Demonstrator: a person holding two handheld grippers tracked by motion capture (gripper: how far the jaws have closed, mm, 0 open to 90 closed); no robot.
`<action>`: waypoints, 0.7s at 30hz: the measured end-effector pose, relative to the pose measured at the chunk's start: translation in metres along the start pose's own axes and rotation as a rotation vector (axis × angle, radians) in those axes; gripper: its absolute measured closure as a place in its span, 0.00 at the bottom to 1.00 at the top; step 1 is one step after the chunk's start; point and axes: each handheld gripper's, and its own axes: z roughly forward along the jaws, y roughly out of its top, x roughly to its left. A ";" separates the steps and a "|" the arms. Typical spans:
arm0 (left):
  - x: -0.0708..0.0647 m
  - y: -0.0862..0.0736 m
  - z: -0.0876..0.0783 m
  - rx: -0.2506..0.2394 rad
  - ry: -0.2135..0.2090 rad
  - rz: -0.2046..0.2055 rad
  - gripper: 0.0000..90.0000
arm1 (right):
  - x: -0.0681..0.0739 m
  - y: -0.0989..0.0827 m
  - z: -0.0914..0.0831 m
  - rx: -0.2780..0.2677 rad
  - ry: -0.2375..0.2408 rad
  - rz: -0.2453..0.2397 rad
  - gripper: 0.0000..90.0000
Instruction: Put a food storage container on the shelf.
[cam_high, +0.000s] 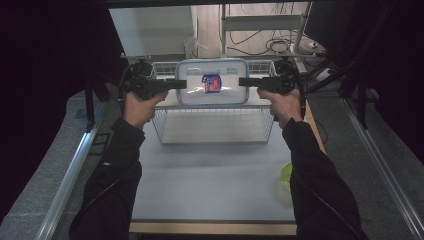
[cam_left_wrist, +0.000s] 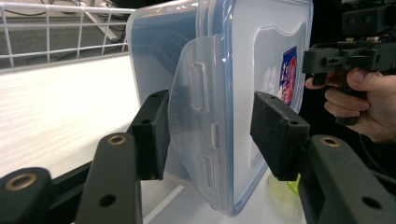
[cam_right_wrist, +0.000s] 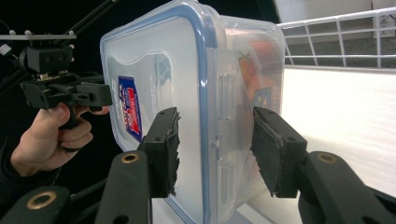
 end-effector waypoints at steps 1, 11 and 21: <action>0.001 0.001 0.001 -0.003 0.002 -0.002 0.54 | -0.001 0.001 0.001 -0.001 0.000 0.005 0.59; 0.009 -0.001 0.004 -0.037 -0.004 -0.023 0.53 | -0.010 0.003 0.005 -0.008 0.022 0.064 0.60; 0.005 -0.007 0.012 0.014 0.092 0.025 0.50 | -0.011 0.001 0.011 -0.021 -0.019 0.042 0.52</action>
